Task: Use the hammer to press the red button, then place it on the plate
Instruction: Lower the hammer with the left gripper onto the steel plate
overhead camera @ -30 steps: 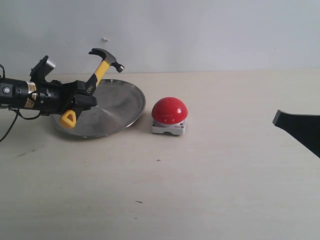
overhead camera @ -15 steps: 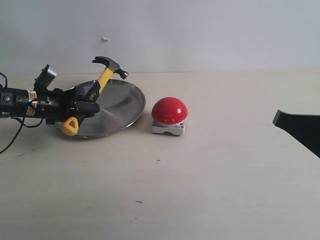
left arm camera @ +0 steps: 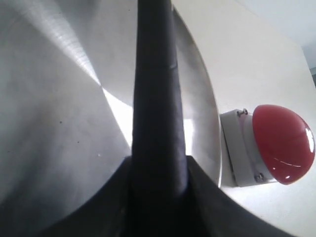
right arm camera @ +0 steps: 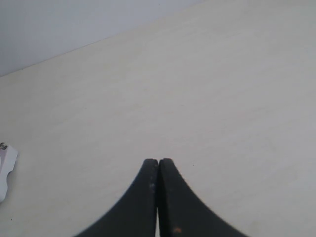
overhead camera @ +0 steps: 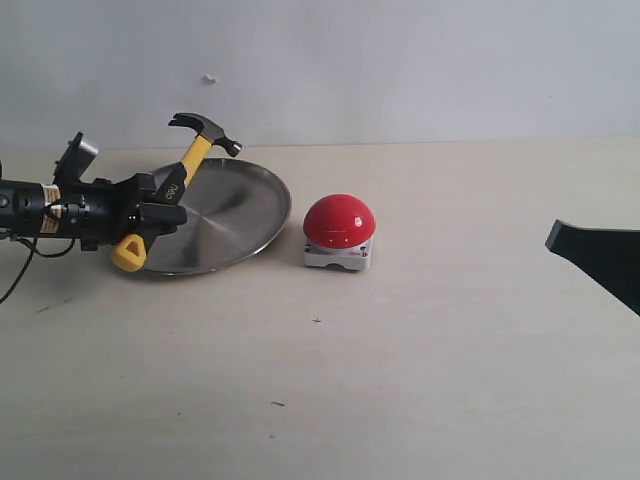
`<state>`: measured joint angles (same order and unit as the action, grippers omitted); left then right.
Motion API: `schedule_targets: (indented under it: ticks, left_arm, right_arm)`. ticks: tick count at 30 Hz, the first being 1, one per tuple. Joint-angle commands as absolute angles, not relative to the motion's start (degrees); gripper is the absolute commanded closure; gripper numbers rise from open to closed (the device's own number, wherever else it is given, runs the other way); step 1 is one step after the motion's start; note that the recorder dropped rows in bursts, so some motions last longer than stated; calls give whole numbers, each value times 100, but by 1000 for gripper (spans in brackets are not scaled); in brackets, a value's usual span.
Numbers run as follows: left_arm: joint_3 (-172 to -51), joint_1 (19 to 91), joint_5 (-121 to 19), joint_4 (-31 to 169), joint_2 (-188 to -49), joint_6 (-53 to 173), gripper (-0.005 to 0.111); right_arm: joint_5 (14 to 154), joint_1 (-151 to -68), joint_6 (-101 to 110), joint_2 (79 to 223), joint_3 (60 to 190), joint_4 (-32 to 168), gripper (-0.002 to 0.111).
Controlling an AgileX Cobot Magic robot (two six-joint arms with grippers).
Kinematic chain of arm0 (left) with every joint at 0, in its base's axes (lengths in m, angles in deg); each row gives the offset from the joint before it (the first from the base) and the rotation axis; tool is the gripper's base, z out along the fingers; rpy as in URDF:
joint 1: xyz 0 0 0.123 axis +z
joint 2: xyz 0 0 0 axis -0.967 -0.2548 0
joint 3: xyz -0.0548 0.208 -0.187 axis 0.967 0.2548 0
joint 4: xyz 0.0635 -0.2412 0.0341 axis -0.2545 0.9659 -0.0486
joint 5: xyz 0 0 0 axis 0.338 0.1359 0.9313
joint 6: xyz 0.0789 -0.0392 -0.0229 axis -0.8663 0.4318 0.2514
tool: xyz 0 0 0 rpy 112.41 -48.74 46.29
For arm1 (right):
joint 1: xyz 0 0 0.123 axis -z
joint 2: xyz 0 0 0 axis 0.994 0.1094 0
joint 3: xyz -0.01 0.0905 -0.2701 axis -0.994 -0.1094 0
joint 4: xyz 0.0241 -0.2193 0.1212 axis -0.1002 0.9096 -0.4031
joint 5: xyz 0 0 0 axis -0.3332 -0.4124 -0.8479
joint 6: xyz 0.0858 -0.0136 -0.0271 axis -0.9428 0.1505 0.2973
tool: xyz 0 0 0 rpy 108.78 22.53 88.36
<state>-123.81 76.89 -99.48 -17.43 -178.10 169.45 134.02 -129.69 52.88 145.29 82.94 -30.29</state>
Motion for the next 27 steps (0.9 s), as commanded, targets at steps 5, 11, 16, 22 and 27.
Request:
schedule_targets:
  ticks: [5,11,16,22,27]
  left_arm:
    - [-12450,7692,-9896,-1480,-17763,16782,107]
    - [-12450,7681,-9749,-1468,-17763,16679,107]
    - [-12450,7586,-9658,-1451,-17800,16567,107]
    - [-12450,7586,-9632,-1451,-17810,16567,107]
    - [-12450,7586,-9632,-1451,-17810,16567,107]
  right_arm:
    - [13434,-12969,5284,14512,8272,-3012,108]
    - [13434,-12969,5284,14512,8272,-3012,108]
    - [13434,-12969,5284,14512,8272,-3012,108]
    - [13434,-12969,5284,14512,8272,-3012,108]
    - [13434,-12969,5284,14512,8272,-3012,108]
